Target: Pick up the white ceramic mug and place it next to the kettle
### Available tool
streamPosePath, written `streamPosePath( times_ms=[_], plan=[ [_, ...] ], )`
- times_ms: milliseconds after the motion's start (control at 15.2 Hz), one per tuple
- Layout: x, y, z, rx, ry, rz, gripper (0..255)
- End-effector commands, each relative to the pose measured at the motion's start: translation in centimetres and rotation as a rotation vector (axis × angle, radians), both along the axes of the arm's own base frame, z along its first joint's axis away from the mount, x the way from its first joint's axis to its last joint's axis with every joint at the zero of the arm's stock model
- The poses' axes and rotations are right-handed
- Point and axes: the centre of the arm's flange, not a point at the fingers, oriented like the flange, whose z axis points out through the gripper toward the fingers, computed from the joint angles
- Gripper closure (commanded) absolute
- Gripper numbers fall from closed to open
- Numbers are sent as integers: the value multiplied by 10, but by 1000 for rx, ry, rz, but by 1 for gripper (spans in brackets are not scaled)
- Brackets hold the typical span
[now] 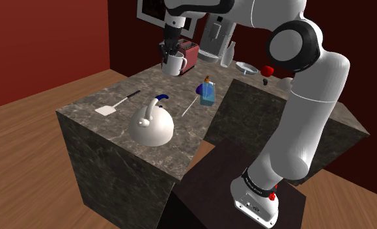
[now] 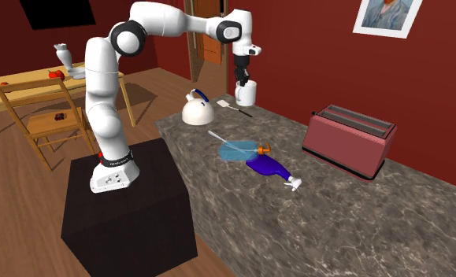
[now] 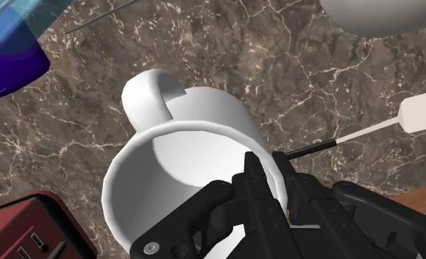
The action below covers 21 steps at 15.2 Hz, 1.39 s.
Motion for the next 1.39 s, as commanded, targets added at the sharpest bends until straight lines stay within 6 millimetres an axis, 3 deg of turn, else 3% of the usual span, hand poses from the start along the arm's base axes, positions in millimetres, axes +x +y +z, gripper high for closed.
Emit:
streamPosePath(
  times_ms=[0, 1320],
  plan=[
    [0, 0, -10, 0, -1, 0, 255],
    [0, 0, -116, 0, -1, 0, 255]
  ],
)
